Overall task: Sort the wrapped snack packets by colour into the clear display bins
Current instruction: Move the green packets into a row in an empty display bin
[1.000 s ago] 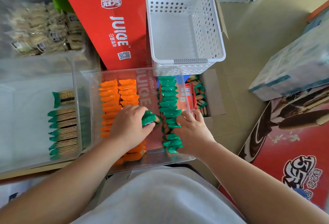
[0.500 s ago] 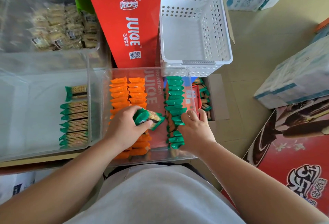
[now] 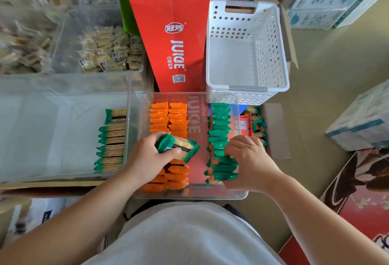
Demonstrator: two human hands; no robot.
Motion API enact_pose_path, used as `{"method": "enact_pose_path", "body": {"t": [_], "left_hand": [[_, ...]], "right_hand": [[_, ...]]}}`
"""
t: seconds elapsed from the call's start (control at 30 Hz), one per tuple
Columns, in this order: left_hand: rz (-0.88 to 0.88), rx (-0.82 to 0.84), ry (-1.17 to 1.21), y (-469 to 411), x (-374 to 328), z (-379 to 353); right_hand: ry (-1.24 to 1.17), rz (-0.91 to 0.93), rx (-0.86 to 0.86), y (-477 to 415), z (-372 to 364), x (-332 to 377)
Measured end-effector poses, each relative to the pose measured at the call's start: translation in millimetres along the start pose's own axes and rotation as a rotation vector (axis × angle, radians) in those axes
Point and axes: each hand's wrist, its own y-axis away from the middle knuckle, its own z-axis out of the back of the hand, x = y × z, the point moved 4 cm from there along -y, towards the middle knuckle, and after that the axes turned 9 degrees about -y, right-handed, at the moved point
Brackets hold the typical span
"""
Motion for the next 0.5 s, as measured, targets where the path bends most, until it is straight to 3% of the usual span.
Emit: {"method": "enact_pose_path", "body": {"t": [0.17, 0.5], "left_hand": [[0.085, -0.082, 0.099, 11.3, 12.1, 36.7], [0.169, -0.291, 0.22, -25.9, 100.3, 151.2]], "right_hand": [[-0.379, -0.063, -0.155, -10.4, 12.0, 13.9], [-0.731, -0.253, -0.331, -87.9, 11.9, 91.0]]}}
